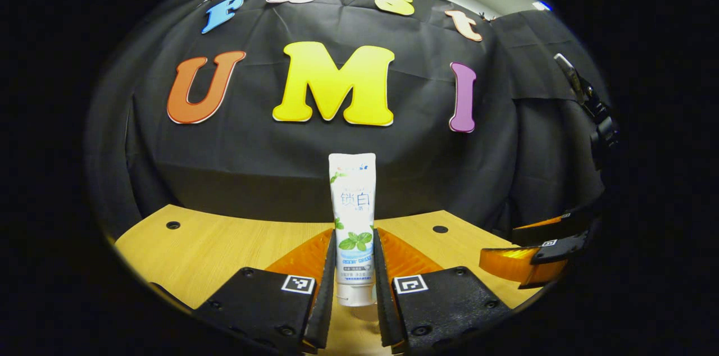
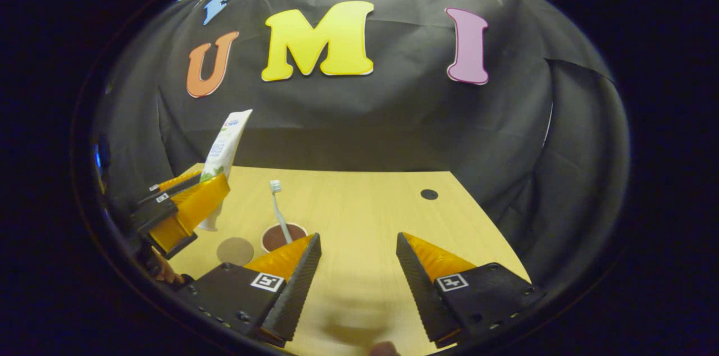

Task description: Put the toothbrush and toothpaste on the desktop into the cup, then pick up the cup and place it on the coaster on the desktop.

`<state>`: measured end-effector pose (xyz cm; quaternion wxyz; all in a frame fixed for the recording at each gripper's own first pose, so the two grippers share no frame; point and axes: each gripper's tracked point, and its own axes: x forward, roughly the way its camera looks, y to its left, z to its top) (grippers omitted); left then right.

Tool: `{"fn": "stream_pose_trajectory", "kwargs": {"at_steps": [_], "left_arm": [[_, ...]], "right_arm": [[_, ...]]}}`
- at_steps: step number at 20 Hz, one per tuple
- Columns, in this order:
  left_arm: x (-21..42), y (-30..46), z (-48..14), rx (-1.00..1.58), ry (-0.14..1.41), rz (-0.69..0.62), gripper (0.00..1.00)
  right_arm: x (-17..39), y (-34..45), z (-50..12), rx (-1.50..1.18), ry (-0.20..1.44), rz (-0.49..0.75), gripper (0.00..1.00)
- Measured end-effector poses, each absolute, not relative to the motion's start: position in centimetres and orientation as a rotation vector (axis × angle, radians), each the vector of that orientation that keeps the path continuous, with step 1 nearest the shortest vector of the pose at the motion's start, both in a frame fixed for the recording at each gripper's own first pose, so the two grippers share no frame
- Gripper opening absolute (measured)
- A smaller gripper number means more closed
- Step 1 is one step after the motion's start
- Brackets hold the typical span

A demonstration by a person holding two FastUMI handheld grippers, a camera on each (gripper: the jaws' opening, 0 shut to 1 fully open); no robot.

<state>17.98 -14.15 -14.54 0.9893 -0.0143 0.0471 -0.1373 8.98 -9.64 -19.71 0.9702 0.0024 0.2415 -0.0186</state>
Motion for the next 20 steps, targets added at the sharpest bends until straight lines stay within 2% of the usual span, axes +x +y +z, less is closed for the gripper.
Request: {"fn": "stream_pose_trajectory", "kwargs": {"at_steps": [1,6,11,20], "left_arm": [[18.4,-14.6,-15.1,-0.018,0.084,-0.278,0.37],[20.3,-16.7,-18.5,-0.02,0.06,-0.275,0.37],[20.9,-18.0,-20.4,0.008,0.037,-0.289,0.37],[20.7,-18.6,-23.9,0.023,0.082,-0.289,0.4]], "right_arm": [[8.8,-9.9,-20.2,0.007,0.496,-0.037,0.87],[7.2,-11.2,-23.4,0.014,0.563,-0.048,0.9],[6.6,-12.7,-25.6,0.016,0.615,-0.063,0.89],[6.4,-12.9,-26.4,0.049,0.628,-0.073,0.89]]}}
